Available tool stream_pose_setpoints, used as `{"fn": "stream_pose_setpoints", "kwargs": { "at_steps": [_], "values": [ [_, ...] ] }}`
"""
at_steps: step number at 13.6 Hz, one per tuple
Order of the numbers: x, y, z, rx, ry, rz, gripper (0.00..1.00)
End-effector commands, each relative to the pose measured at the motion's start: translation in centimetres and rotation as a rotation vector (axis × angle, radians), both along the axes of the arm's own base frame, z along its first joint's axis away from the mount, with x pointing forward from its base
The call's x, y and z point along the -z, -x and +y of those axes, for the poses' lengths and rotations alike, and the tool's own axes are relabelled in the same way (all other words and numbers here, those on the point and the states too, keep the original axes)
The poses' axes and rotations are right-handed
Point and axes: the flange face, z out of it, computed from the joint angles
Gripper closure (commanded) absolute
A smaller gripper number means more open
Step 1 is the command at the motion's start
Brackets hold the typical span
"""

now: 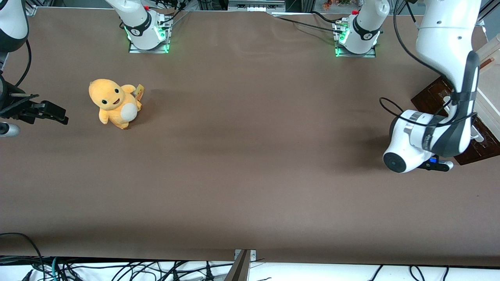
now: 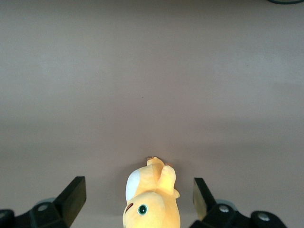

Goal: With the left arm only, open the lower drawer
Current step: 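Lower the left gripper around the white handle and close it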

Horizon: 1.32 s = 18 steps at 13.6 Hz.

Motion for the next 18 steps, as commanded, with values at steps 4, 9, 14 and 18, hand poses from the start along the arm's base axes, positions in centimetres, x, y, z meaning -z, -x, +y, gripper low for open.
{"fn": "stream_pose_setpoints", "kwargs": {
  "at_steps": [4, 9, 14, 18],
  "values": [
    [4.0, 0.3, 0.7, 0.016, -0.157, 0.031, 0.00],
    [6.6, 0.8, 3.0, -0.006, -0.260, -0.047, 0.00],
    [8.5, 1.6, 6.2, -0.027, -0.341, -0.098, 0.00],
    [8.7, 1.6, 7.9, -0.026, -0.356, -0.099, 0.00]
  ]
}}
